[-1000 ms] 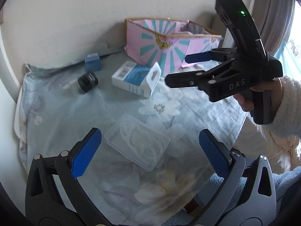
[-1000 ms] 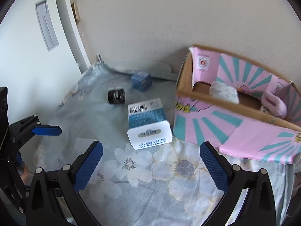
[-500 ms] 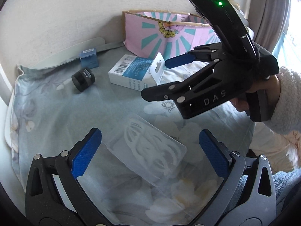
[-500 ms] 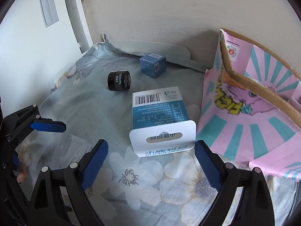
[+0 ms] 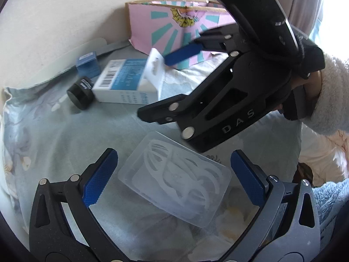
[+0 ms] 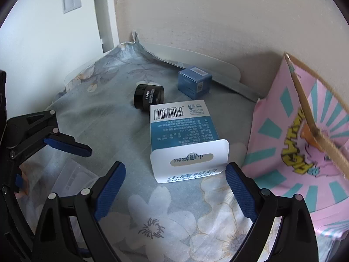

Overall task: Organize objects
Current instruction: 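Grasp the clear plastic tray with the left gripper while the right gripper grasps the white-blue box, then carry the plastic tray and white-blue box with both grippers over the cardboard box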

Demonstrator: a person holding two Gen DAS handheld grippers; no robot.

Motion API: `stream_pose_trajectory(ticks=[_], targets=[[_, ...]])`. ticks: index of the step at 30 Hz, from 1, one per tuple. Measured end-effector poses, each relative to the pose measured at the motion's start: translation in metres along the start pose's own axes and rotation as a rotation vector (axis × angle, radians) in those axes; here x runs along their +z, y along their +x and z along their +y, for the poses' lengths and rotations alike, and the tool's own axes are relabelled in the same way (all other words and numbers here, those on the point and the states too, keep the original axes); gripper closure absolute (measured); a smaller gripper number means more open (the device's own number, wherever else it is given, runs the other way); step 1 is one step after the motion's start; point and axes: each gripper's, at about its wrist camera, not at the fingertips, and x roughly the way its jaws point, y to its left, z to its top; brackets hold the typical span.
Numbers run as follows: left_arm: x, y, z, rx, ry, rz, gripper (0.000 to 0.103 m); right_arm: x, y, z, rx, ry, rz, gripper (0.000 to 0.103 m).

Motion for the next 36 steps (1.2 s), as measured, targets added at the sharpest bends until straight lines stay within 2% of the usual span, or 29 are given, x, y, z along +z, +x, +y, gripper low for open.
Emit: stream_pose_trajectory(ticks=[4, 12, 16, 17, 20, 24, 36], targets=[[-0.006, 0.001, -0.006, 0.003, 0.025, 0.012, 0.013, 0.010, 0.003, 0.002, -0.012, 0.000, 0.007, 0.012], [-0.009, -0.001, -0.009, 0.003, 0.042, 0.009, 0.013, 0.014, 0.017, 0.018, -0.090, -0.030, 0.040, 0.012], [-0.012, -0.004, -0.008, 0.014, 0.037, 0.013, 0.013, 0.023, 0.022, 0.025, -0.096, -0.029, 0.059, 0.012], [-0.013, -0.005, -0.007, 0.016, 0.031, 0.013, 0.013, 0.026, 0.024, 0.026, -0.093, -0.024, 0.062, 0.014], [-0.015, -0.006, -0.005, 0.022, 0.017, 0.011, 0.013, 0.037, 0.035, 0.023, -0.100, 0.006, 0.097, 0.030], [-0.016, -0.007, -0.003, 0.026, 0.015, 0.010, 0.013, 0.045, 0.044, 0.013, -0.076, 0.074, 0.119, 0.040], [-0.013, -0.025, -0.002, 0.048, -0.015, -0.020, 0.014, 0.041, 0.022, 0.007, -0.062, 0.088, 0.106, 0.041]])
